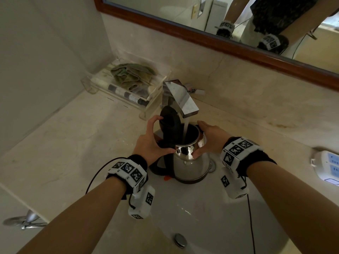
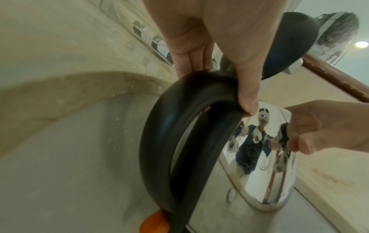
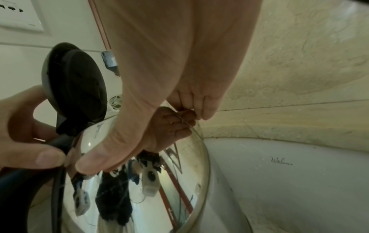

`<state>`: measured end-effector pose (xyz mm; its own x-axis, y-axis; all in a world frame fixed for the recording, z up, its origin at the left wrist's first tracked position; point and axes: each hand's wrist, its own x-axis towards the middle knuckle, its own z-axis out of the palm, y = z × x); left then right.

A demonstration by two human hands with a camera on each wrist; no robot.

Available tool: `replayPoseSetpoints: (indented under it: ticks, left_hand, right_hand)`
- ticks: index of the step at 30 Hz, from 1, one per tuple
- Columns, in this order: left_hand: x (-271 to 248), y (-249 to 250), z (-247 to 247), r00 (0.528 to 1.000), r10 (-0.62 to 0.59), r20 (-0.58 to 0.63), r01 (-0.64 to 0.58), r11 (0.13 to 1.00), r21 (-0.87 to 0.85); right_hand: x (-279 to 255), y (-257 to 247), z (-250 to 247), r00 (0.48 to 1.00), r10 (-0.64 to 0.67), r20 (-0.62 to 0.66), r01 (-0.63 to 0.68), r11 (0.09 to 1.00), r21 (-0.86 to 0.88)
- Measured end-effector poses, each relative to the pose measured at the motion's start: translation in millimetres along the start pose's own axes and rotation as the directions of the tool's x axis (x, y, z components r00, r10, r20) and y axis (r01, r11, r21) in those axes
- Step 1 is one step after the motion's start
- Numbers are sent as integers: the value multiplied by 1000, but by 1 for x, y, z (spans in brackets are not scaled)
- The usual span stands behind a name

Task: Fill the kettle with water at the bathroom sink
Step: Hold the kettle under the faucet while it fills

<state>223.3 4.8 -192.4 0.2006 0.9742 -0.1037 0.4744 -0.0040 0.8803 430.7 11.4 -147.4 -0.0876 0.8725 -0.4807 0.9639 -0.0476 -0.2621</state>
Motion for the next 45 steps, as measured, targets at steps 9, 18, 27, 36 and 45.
replayPoseSetpoints:
  ticks: [9, 18, 27, 36, 45]
  left_hand:
    - [2, 0, 1, 1000, 0, 0, 0, 1000, 3]
    - [1, -1, 2, 1000, 0, -9, -1, 1000, -2]
    - [2, 0, 4, 1000, -1, -6, 1, 1000, 10]
    - [2, 3, 6, 1000, -3, -2, 3, 1000, 13]
    - [3, 3, 5, 1000, -12, -3, 12, 1000, 14]
  right_hand:
    - [1, 1, -2, 1000, 0, 3, -1, 1000, 16]
    - [2, 2, -2, 1000, -2, 13, 2, 1000, 13]
    - [3, 5, -1, 1000, -1, 3, 1, 1000, 21]
    - [4, 10, 0, 1000, 7, 12, -8, 1000, 12]
    - [6, 10, -1, 1000, 0, 4, 0, 1000, 23]
